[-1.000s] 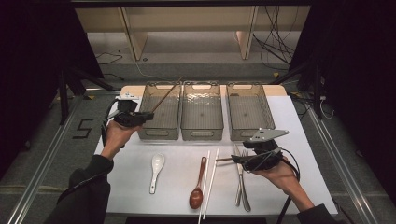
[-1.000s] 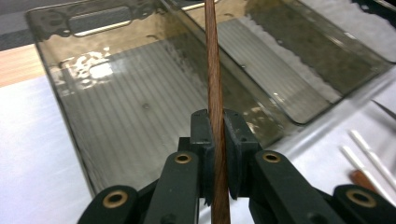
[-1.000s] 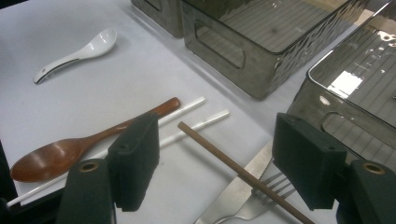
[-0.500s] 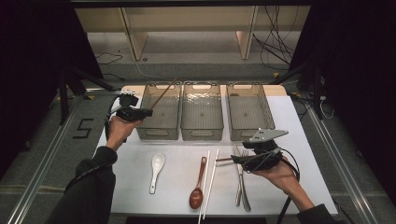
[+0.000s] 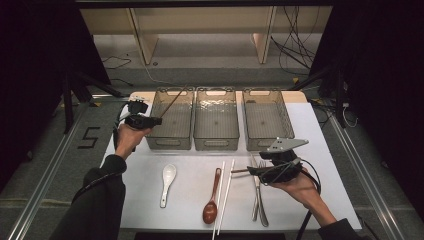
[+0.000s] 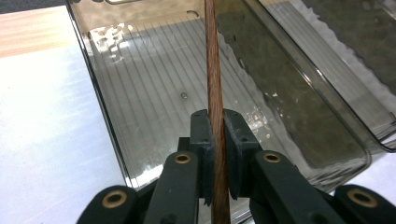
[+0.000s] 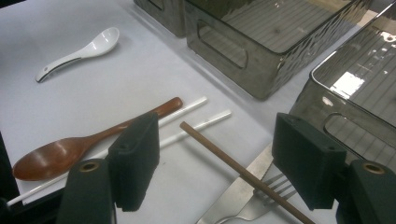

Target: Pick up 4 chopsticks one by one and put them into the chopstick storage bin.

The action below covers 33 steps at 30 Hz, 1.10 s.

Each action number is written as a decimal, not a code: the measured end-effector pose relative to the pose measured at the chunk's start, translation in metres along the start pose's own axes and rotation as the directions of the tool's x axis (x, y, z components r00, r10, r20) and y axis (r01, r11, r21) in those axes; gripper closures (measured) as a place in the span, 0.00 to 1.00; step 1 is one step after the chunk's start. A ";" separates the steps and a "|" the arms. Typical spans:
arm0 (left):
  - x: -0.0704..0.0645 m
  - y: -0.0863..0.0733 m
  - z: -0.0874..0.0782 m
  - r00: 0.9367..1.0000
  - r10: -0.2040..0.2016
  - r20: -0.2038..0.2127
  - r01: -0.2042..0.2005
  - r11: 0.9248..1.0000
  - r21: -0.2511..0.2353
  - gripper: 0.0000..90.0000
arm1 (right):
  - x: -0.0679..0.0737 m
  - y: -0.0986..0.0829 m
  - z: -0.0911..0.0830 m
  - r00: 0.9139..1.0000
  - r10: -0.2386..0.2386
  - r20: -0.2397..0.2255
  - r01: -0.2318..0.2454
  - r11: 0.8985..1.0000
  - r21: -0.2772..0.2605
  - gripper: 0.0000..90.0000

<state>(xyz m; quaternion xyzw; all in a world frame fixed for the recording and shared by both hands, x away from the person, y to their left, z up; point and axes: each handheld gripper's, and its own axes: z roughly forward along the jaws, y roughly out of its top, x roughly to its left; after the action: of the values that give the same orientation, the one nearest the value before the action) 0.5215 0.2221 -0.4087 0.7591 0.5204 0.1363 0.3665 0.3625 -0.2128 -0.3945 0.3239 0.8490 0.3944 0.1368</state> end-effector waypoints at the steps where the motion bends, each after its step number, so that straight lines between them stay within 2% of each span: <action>1: 0.000 0.000 0.001 1.000 -0.003 -0.004 0.003 1.000 0.005 0.92 | 0.000 0.000 0.000 1.000 -0.001 -0.001 0.001 1.000 0.000 0.37; 6: 0.000 0.000 0.006 1.000 -0.003 -0.016 0.004 1.000 0.015 0.89 | 0.001 0.000 0.000 1.000 -0.003 -0.003 0.003 1.000 -0.001 0.37; 9: 0.000 0.001 0.006 1.000 -0.011 -0.019 0.011 1.000 0.011 0.70 | 0.000 0.000 0.000 1.000 -0.004 -0.003 0.004 1.000 -0.001 0.37; 14: -0.005 0.000 -0.001 1.000 0.007 -0.003 -0.007 1.000 -0.011 0.53 | 0.001 0.000 -0.001 1.000 -0.003 -0.003 0.003 1.000 -0.002 0.37; 16: -0.008 -0.001 -0.006 1.000 0.008 0.019 -0.008 1.000 -0.017 0.45 | 0.000 0.001 -0.001 1.000 -0.004 -0.004 0.004 1.000 -0.002 0.37; 18: -0.011 -0.003 -0.013 0.999 0.014 0.051 -0.012 0.999 -0.033 0.40 | 0.000 0.001 -0.002 1.000 -0.007 -0.004 0.007 1.000 -0.001 0.36; 23: -0.022 -0.011 -0.032 0.992 0.059 0.113 -0.051 0.996 -0.071 0.31 | -0.003 0.001 -0.002 1.000 -0.012 0.004 0.012 1.000 0.004 0.36; 26: -0.028 -0.017 -0.041 0.985 0.057 0.163 -0.040 0.994 -0.105 0.30 | -0.004 0.001 -0.002 1.000 -0.021 0.012 0.021 1.000 0.005 0.36; 28: -0.033 -0.019 -0.046 0.983 0.079 0.167 -0.061 0.992 -0.111 0.29 | -0.005 0.001 -0.002 1.000 -0.023 0.013 0.023 1.000 0.006 0.36; 30: -0.038 -0.021 -0.050 0.978 0.089 0.189 -0.067 0.991 -0.118 0.29 | -0.005 0.000 -0.001 0.999 -0.024 0.021 0.024 1.000 0.011 0.36; 33: -0.045 -0.024 -0.053 0.974 0.128 0.187 -0.107 0.987 -0.118 0.27 | -0.006 -0.002 0.001 0.999 -0.036 0.038 0.035 0.999 0.025 0.36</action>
<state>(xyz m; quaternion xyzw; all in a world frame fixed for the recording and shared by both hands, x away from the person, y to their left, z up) 0.4551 0.2088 -0.3806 0.7774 0.4282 0.1108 0.4472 0.3664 -0.2169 -0.3964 0.3179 0.8567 0.3751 0.1562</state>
